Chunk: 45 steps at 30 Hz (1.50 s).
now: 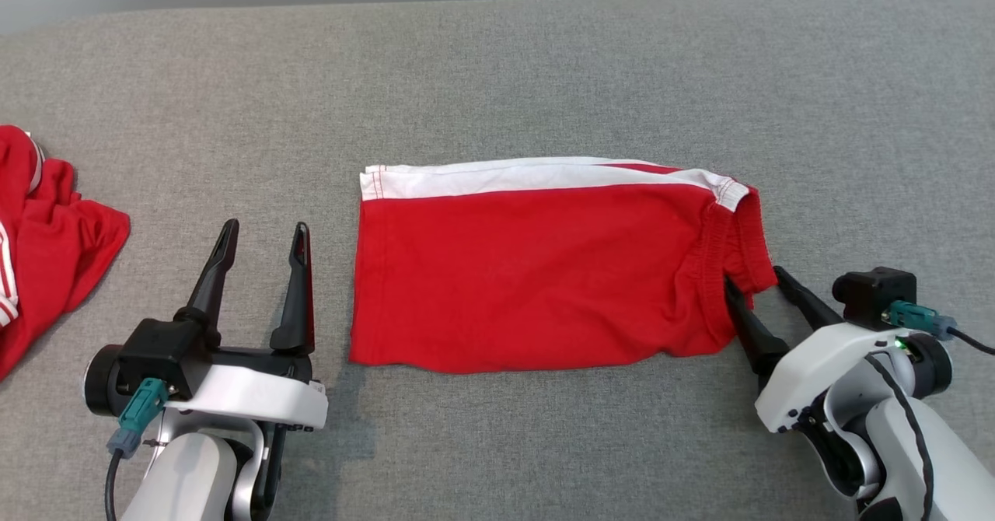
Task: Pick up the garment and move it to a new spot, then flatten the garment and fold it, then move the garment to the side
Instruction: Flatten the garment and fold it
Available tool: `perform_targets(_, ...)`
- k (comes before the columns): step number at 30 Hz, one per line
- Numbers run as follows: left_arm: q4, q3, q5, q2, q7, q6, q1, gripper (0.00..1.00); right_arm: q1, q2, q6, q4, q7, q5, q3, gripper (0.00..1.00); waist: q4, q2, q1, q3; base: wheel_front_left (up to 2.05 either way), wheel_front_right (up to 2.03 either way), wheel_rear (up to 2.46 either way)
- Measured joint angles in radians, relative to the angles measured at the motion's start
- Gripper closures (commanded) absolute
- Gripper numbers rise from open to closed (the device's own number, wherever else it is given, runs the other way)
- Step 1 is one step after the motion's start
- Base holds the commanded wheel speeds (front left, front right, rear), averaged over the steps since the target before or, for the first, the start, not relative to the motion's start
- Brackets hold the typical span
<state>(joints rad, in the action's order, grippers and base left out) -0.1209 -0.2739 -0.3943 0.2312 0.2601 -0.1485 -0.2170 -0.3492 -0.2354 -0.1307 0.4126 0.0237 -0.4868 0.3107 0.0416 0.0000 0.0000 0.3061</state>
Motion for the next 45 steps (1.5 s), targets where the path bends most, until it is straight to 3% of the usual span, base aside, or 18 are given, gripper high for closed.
perform_targets(2, -0.003, 0.004, 0.006, -0.003, 0.000, 0.004, -0.001, 0.00, -0.014, -0.004, 0.000, 0.012, 0.001, -0.024, 0.028, 0.00, 0.001, 0.0000, 0.0000, 0.003, 0.00, 0.00, 0.00)
perform_targets(3, -0.003, 0.007, 0.008, -0.005, 0.000, 0.007, -0.002, 0.00, -0.020, -0.007, 0.000, 0.015, -0.001, -0.037, 0.035, 0.19, 0.000, 0.0000, 0.0000, 0.005, 0.00, 0.00, 0.00)
perform_targets(4, -0.003, 0.009, 0.010, -0.007, 0.000, 0.007, -0.004, 0.00, -0.023, -0.010, 0.000, 0.018, -0.012, -0.046, 0.039, 0.65, 0.000, 0.0000, -0.0001, 0.006, 0.00, 0.00, 0.00)
perform_targets(5, -0.004, 0.010, 0.014, -0.008, 0.000, 0.008, -0.007, 0.00, -0.029, -0.013, 0.000, 0.023, -0.014, -0.058, 0.046, 0.96, -0.001, 0.0000, 0.0000, 0.007, 0.00, 0.00, 0.00)
perform_targets(6, -0.004, 0.013, 0.016, -0.010, 0.000, 0.008, -0.009, 0.00, -0.033, -0.016, 0.000, 0.024, -0.017, -0.070, 0.052, 1.00, -0.001, 0.0000, 0.0000, 0.009, 0.00, 0.00, 0.00)
perform_targets(12, -0.007, 0.025, 0.027, -0.018, 0.000, 0.014, -0.012, 0.00, -0.035, -0.033, 0.000, 0.026, -0.047, -0.136, 0.053, 1.00, -0.012, 0.0000, 0.0000, 0.011, 0.00, 0.00, 0.00)
perform_targets(20, -0.015, 0.035, 0.037, -0.025, 0.000, 0.017, -0.012, 0.00, 0.025, -0.075, 0.000, 0.022, -0.070, -0.213, -0.034, 1.00, -0.033, 0.0000, 0.0000, 0.005, 0.00, 0.00, 0.00)
perform_targets(26, -0.016, 0.043, 0.041, -0.024, 0.000, 0.021, -0.012, 0.00, 0.033, -0.060, 0.000, -0.038, -0.067, -0.282, -0.040, 1.00, -0.055, 0.0000, 0.0000, 0.005, 0.00, 0.00, 0.00)
perform_targets(37, -0.024, 0.033, 0.043, -0.027, 0.000, 0.029, -0.017, 0.00, -0.036, -0.016, 0.000, -0.330, 0.000, -0.331, 0.137, 1.00, -0.054, 0.0000, 0.0000, -0.002, 0.00, 0.00, 0.00)
perform_targets(45, -0.026, 0.020, 0.044, -0.042, 0.000, 0.039, -0.039, 0.00, -0.136, 0.057, 0.000, -0.309, 0.049, -0.334, 0.309, 1.00, -0.015, 0.0000, 0.0000, 0.018, 0.00, 0.00, 0.00)
